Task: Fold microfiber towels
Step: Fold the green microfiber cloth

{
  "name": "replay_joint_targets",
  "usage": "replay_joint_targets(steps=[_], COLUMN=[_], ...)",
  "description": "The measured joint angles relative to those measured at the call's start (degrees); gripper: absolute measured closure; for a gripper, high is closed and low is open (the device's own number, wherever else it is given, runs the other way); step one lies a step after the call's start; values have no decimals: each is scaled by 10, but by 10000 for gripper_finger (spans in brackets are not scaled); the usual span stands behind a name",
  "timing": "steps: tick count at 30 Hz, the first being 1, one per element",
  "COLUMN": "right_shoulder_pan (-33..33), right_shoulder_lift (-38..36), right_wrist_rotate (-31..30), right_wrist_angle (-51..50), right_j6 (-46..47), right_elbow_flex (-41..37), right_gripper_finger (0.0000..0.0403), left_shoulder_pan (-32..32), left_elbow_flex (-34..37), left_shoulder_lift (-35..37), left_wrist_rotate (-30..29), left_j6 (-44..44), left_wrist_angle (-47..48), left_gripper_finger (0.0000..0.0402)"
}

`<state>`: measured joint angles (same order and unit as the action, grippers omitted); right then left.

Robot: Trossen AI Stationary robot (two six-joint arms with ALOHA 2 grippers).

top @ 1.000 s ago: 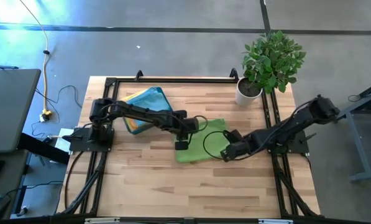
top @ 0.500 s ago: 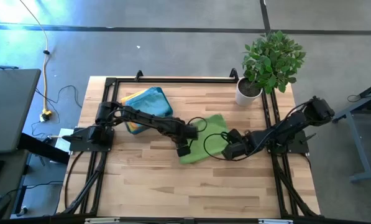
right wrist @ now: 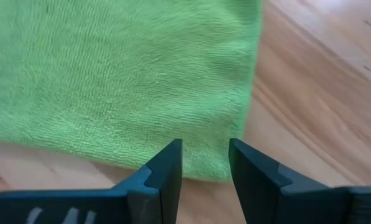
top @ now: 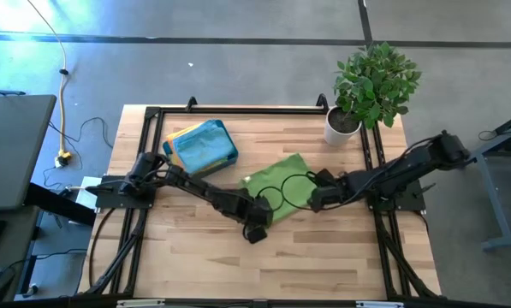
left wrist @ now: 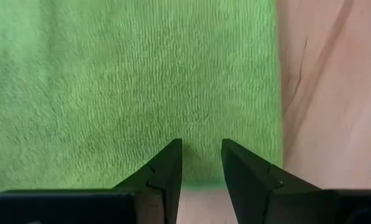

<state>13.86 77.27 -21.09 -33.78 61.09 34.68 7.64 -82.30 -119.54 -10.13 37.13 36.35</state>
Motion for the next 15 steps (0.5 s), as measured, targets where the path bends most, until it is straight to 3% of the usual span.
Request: replay_joint_targets(steps=[6,15], right_shoulder_pan=[0,-1], right_shoulder_lift=[-41,-29], right_wrist_rotate=[5,11], right_wrist_angle=[-39,-42], right_j6=[83,139], right_elbow_flex=[0,0], right_gripper_finger=[267,180], left_shoulder_pan=[-8,-48], left_elbow_flex=[-3,2], left_shoulder_lift=[25,13], left_wrist_rotate=[-41,-55], left_j6=[-32,-67], left_wrist_angle=[6,40], left_gripper_finger=[300,300])
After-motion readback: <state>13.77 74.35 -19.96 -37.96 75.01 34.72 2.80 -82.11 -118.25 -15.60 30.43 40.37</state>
